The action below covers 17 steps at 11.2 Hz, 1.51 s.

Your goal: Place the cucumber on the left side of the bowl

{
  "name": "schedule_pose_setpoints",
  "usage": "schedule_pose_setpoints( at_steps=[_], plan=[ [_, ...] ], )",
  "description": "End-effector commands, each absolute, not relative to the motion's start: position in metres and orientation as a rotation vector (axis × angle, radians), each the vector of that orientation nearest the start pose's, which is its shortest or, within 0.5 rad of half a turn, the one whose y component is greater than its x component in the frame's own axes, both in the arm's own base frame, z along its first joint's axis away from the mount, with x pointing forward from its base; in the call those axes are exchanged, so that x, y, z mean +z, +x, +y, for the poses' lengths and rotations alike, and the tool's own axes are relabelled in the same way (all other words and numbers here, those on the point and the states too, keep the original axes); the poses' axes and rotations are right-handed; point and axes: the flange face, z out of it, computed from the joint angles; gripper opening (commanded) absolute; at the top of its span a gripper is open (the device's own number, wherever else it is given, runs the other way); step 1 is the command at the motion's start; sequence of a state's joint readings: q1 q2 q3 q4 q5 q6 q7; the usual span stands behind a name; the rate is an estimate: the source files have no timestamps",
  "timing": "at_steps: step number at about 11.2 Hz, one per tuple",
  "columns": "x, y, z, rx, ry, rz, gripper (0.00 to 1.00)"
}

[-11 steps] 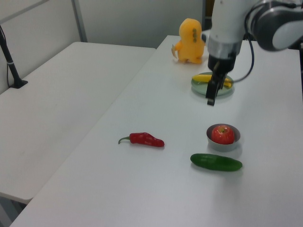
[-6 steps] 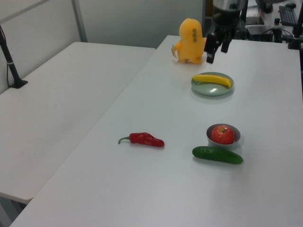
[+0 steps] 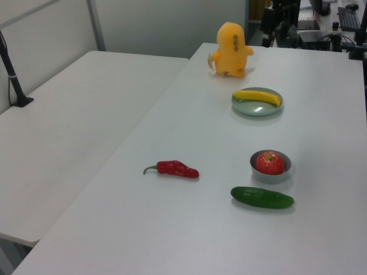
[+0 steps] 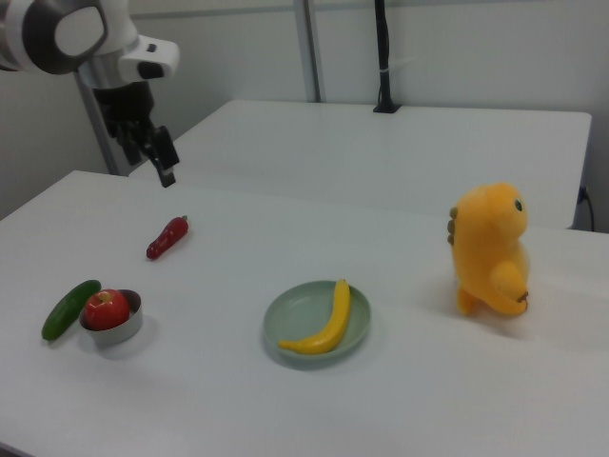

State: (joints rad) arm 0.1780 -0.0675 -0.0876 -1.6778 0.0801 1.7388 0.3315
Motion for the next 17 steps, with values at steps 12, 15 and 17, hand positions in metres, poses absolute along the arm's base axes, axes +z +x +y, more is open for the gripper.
schedule_pose_setpoints(
  at_steps=[12,15,17],
  plan=[
    [0.618,0.556,0.037,-0.214,-2.998,-0.294,1.00],
    [0.619,0.557,0.035,-0.221,-2.996,-0.307,1.00],
    [0.618,0.556,0.038,-0.218,-2.995,-0.316,1.00]
  ],
)
